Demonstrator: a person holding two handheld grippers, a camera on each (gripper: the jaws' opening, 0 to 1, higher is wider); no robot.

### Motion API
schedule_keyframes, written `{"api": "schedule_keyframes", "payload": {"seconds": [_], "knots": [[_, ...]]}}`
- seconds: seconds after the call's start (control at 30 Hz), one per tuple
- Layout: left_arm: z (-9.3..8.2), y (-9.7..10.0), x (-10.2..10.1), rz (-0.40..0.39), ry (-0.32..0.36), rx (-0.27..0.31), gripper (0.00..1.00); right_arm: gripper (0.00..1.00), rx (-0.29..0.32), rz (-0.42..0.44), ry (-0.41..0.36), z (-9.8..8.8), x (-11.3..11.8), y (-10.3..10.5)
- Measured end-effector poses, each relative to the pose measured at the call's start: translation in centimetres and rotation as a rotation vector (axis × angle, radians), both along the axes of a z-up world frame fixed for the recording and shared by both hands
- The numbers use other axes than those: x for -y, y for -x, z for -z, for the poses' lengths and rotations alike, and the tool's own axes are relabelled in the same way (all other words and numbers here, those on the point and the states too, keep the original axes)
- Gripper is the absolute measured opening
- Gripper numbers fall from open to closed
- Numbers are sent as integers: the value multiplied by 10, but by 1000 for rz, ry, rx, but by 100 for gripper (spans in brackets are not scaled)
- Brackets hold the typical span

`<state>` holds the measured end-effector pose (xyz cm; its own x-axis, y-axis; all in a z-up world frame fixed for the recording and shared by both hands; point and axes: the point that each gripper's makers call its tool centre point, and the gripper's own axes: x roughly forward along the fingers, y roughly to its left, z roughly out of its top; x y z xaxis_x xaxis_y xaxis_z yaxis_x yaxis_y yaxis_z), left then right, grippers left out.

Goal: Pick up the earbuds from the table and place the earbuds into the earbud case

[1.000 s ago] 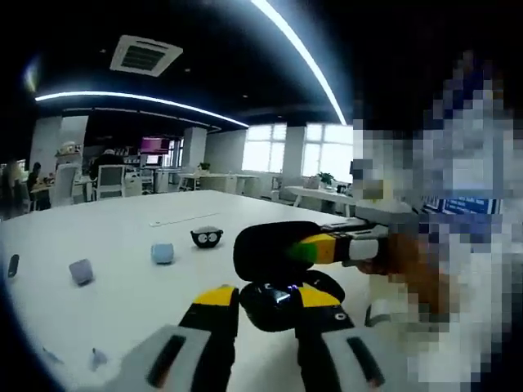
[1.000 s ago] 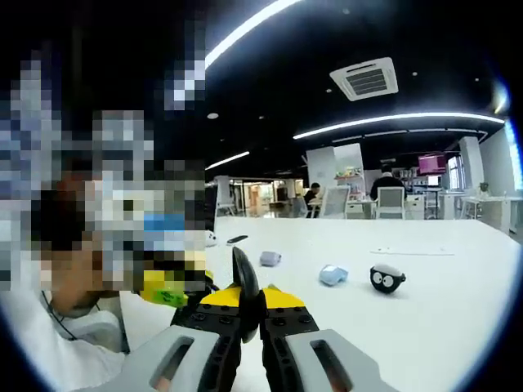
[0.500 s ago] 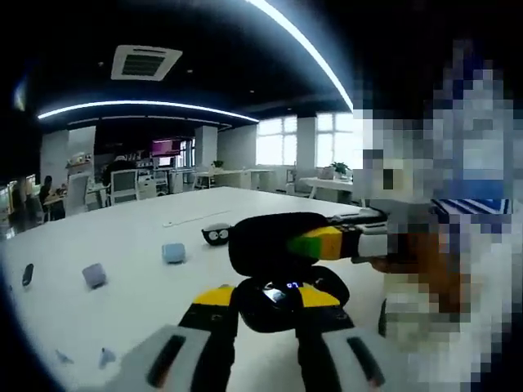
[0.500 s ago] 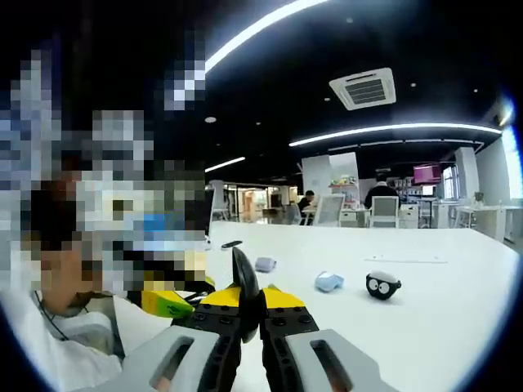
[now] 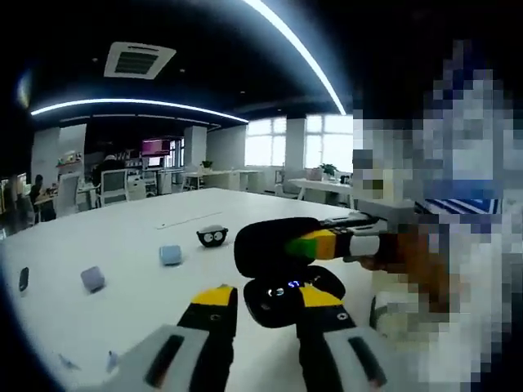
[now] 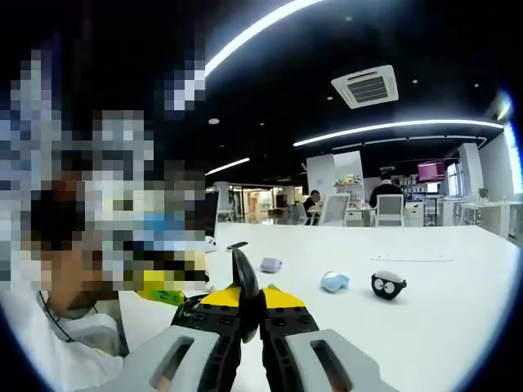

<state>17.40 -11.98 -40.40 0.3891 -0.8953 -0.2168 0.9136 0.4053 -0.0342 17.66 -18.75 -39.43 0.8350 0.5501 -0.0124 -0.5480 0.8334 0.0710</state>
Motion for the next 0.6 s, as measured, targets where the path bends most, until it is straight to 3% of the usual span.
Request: {"api": "schedule_keyframes", "payload": {"seconds": [0.2, 0.3, 0.37, 0.43, 0.5, 0.6], "knots": [[-10, -5, -16, 0, 9, 20, 31, 6, -10, -38, -37, -2, -2, 3], [-10, 14, -14, 146, 2, 33, 35, 6, -15, -67, -56, -3, -5, 5], [-3, 30, -10, 261, -20, 50, 48, 6, -27, -109, -81, -5, -10, 9], [4, 38, -10, 305, -8, -1, 55, 6, -38, -152, -130, -7, -15, 12], [7, 41, -9, 329, 10, -29, 56, 6, -47, -180, -154, -9, -18, 15], [16, 53, -4, 432, 68, -133, 56, 6, -66, -276, -208, -12, -29, 23]]}}
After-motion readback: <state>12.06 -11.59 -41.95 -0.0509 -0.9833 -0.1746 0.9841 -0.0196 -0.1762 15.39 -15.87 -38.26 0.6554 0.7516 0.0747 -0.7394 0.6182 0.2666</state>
